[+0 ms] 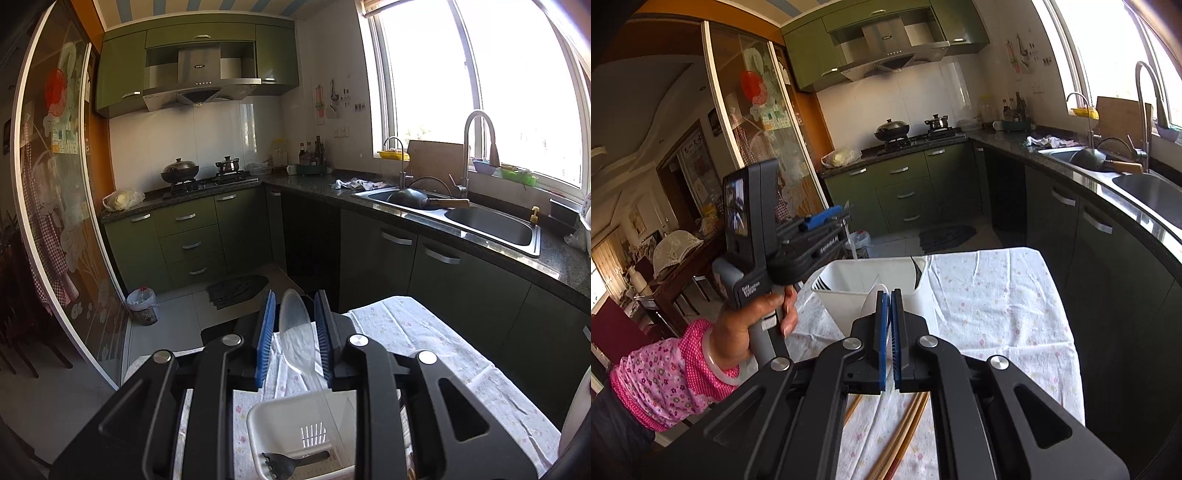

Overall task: Organize utensils
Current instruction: 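Carry the clear spoon into the caddy and open the left tool while the right tool lifts its spoon, then lower the white spoon into the caddy and open the right tool while the left tool returns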

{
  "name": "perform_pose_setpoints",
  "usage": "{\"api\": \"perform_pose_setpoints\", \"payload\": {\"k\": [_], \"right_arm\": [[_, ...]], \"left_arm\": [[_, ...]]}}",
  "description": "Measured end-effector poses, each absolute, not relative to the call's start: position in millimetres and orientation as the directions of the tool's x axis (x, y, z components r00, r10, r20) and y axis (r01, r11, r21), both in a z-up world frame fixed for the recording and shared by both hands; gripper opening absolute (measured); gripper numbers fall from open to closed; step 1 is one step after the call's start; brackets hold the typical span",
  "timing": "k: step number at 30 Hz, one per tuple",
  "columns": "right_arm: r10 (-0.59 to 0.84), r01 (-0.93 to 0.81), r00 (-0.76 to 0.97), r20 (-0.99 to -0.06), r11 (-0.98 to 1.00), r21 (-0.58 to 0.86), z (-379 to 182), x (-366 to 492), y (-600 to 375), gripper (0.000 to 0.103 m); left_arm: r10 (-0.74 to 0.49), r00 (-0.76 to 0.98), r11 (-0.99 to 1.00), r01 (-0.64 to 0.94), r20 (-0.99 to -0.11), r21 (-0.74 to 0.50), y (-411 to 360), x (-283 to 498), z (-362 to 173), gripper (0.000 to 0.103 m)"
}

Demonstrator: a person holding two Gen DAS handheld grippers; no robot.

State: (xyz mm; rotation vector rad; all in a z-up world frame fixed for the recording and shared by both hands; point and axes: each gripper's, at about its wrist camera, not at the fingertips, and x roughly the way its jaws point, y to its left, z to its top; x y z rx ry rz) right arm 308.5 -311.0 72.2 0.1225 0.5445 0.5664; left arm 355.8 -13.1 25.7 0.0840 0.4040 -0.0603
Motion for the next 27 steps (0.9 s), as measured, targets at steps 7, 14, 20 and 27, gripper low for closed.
{"api": "perform_pose_setpoints", "payload": {"k": [7, 14, 20, 27], "right_arm": [[0.441, -0.401, 0.843, -0.307, 0.897, 0.187, 129.7, 342.8, -295.2, 0.003], [0.278, -0.271, 0.94, -0.198, 0.961, 0.063, 140.6, 389.0, -253.5, 0.003], [0.179, -0.197, 0.971, -0.158, 0.974, -0.11, 98.1, 411.9, -209.9, 0.003], [0.196, -0.229, 0.959, -0.206, 0.962, -0.151, 50.1, 403.8, -193.0, 0.004]], "left_arm": [[-0.062, 0.914, 0.995, 0.09, -0.401, 0.051, -3.7, 339.9, 26.3, 0.024], [-0.083, 0.899, 0.994, 0.104, -0.431, 0.024, 9.9, 315.6, 25.1, 0.028], [-0.099, 0.887, 0.994, 0.113, -0.452, 0.005, 22.5, 299.0, 22.0, 0.028], [-0.122, 0.863, 0.992, 0.118, -0.49, -0.039, 31.3, 287.6, 16.9, 0.03]]}}
